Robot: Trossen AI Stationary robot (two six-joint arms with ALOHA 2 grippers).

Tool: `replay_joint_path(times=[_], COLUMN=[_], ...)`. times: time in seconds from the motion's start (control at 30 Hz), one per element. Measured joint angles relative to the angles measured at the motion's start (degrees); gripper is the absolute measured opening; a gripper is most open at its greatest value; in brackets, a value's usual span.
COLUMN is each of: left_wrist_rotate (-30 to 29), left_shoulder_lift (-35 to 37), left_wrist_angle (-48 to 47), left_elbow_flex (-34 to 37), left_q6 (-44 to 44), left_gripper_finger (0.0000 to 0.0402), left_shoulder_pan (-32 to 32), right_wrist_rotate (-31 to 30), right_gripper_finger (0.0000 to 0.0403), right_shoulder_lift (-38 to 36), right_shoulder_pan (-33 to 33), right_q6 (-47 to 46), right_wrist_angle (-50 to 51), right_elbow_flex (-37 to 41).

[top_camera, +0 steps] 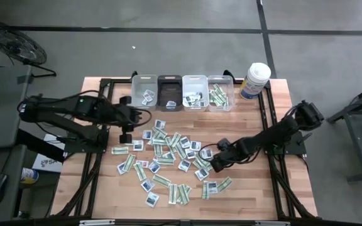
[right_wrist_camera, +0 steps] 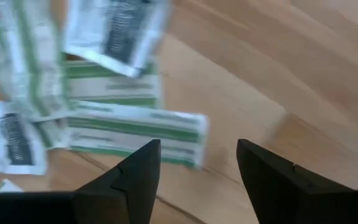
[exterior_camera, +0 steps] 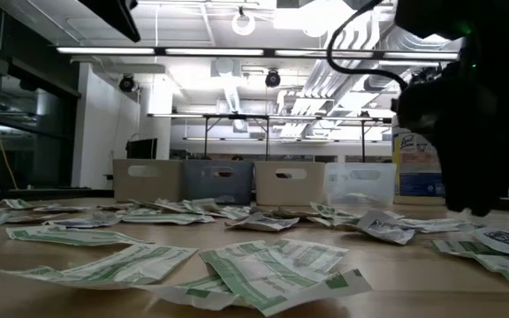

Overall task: Pick & Place First Aid Supplies
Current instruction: Put the green bandage into the transparent bin

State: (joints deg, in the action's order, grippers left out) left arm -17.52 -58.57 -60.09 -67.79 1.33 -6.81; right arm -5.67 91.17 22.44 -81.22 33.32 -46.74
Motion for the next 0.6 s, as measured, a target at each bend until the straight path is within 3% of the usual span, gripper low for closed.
replay_joint_path(times=[0.4,0.6], left_wrist_rotate=[-0.07,-0.02], left_shoulder_lift=[6.04,6.61], left_wrist_angle=[-5.29,-7.25], left_elbow_flex=[0.0,0.0], left_q6=[-2.6,-3.97], left_gripper_finger=[0.0119,0.0119], left_shoulder_pan=[0.04,0.04], right_wrist_rotate=[-0.66,-0.69], right_gripper_finger=[0.0203,0.0177], right_shoulder_lift=[5.71,6.81], right_shoulder_pan=[-0.8,-1.75], right_q6=[0.29,-0.8], right_wrist_angle=[-3.19,-2.25], right_elbow_flex=[-0.44,-0.61])
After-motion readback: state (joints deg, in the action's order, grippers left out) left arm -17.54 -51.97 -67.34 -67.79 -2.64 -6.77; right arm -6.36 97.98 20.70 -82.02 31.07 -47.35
